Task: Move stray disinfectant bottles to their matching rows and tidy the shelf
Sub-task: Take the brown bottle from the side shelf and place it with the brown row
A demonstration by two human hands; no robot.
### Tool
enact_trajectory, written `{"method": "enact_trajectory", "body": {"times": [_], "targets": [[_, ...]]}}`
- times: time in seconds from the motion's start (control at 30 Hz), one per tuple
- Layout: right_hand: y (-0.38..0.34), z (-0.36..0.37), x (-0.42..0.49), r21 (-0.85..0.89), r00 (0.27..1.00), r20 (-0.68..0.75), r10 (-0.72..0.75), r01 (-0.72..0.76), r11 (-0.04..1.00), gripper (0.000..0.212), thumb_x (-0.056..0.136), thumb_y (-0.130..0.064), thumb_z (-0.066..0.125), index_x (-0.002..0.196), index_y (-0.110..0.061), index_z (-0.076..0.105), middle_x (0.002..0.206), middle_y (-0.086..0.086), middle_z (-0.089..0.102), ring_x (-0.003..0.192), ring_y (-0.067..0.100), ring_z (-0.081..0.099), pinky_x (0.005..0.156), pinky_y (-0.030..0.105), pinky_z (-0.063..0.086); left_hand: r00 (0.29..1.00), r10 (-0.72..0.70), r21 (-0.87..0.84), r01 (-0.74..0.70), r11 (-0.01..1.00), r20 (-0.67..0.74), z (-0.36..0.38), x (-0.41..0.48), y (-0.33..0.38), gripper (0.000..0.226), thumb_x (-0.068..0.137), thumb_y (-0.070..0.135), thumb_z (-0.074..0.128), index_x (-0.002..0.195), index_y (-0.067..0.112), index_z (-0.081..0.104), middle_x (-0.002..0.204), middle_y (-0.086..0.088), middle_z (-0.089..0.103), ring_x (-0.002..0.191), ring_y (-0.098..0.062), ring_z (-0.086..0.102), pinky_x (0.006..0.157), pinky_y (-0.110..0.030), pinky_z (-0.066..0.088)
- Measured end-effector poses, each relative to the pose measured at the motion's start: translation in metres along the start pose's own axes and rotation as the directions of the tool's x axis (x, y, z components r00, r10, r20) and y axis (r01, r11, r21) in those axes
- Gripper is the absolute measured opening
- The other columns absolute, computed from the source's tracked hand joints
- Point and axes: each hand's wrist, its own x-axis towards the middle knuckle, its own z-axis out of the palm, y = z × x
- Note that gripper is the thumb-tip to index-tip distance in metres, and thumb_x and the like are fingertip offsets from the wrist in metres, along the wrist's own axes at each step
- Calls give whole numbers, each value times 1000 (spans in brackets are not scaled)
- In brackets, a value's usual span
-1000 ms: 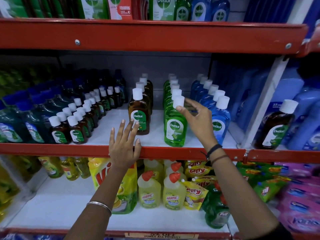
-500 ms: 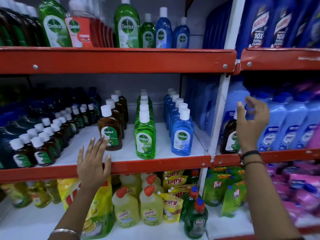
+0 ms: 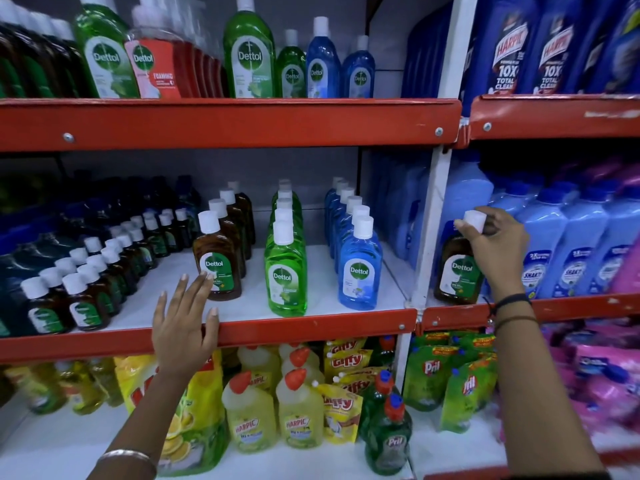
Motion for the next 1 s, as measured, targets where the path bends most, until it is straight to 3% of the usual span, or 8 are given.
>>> {"method": "enact_trajectory", "body": {"times": [0.17,0.3,0.47,0.63,0.8,1.0], "targets": [[-34,2,-16,-26,979,-192,-74,71,997,40,71,-36,77,103,-17,62,97,7,71,85,22,64,73,44,53,1000,7,-3,-7,1000,19,1,0,-3,53,95,35,34,142,14,46,147,-7,49,142,-26,36,113,-54,27],[-69,1,-31,6,976,-203,-74,77,997,40,67,-40,78,98,-20,63,88,-7,64,77,18,61,69,37,50,999,10,-19,-9,1000,45,-2,0,-5,54,95,37,34,144,15,43,149,-7,46,143,-25,34,113,-54,29],[-110,19,-67,263,998,-14,-56,58,963,39,64,-37,82,94,-19,65,86,1,68,67,9,60,64,27,51,997,22,-48,-18,999,70,-7,2,-8,54,95,38,36,145,17,41,150,-6,44,144,-25,33,112,-52,30],[-156,67,-114,475,971,209,-116,3,880,29,63,-30,84,86,-25,66,84,2,69,60,2,58,57,16,48,995,12,-37,-9,999,98,-17,1,-30,53,96,37,35,145,17,42,150,-7,45,144,-24,31,113,-51,28],[-185,134,-154,559,931,329,-160,-55,828,29,67,-21,84,88,-22,65,79,-5,67,59,-6,57,56,12,46,994,-26,-17,28,999,105,-30,-3,-65,52,97,37,35,145,18,40,148,-8,47,142,-26,35,113,-51,31],[-191,209,-180,551,918,371,-136,-100,828,31,69,-26,82,95,-24,65,84,-10,70,69,-3,62,63,17,51,997,-28,-1,28,1000,69,-40,-6,-87,51,98,36,34,142,14,47,143,-9,53,137,-28,43,110,-47,33]]}}
